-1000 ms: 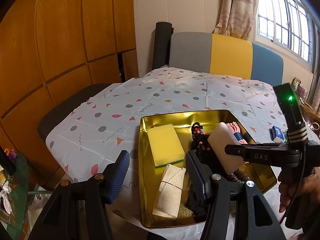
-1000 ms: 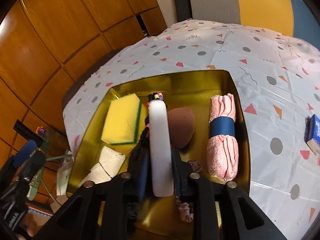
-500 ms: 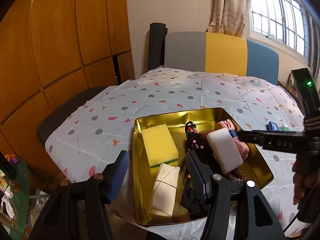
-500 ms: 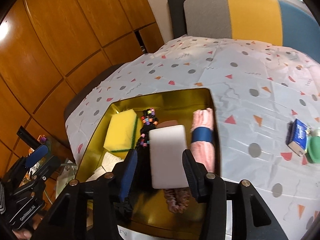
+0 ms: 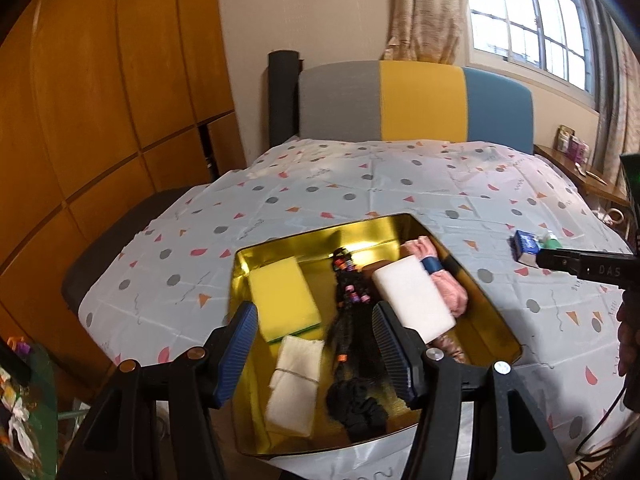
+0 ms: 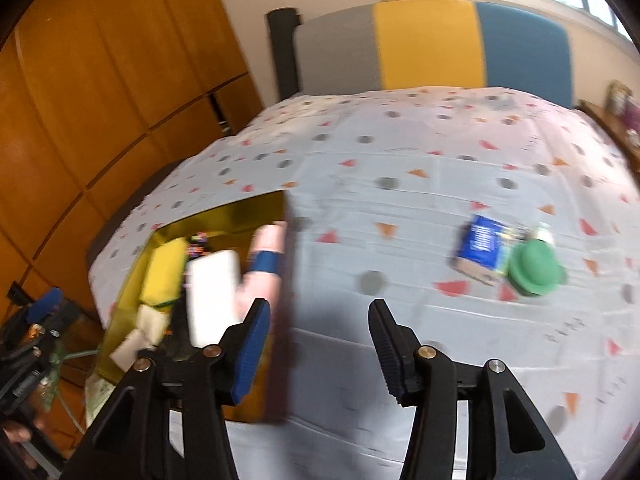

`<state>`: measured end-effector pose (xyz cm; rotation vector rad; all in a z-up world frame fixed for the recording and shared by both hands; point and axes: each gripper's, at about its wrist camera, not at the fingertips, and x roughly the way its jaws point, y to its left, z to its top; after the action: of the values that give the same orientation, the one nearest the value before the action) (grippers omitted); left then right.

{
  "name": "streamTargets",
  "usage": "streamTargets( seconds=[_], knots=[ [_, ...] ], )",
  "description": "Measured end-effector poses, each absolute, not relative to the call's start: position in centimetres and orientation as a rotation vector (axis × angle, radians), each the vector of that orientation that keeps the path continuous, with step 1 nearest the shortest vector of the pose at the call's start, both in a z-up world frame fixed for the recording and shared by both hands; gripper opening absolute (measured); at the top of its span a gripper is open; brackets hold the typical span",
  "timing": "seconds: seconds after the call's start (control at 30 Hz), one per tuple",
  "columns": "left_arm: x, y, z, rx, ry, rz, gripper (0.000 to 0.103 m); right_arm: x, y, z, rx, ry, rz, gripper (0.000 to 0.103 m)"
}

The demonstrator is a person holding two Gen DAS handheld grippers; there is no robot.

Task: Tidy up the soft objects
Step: 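Move both grippers toward the blue tissue pack and green bottle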

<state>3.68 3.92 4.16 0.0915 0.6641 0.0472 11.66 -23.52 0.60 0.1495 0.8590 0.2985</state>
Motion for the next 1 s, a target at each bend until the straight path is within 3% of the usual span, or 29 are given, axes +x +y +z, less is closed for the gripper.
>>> streamTargets(
  seconds=[0.5, 0.87, 1.0],
  knots=[
    [5.6, -4.0, 5.4, 0.175, 0.674, -0.142, 0.061, 10.4, -37.1, -2.4, 0.159, 0.871, -0.018, 0.055],
    [8.0, -10.1, 4.9, 0.224, 0.718, -0.254, 0.061, 9.8, -41.6, -4.5, 0.286, 0.872, -0.100, 0.055],
    [8.6, -12.6, 4.6, 0.257, 0.727, -0.294, 0.061, 9.4, -42.3, -3.8, 0.331, 0.841, -0.111, 0.060]
  ],
)
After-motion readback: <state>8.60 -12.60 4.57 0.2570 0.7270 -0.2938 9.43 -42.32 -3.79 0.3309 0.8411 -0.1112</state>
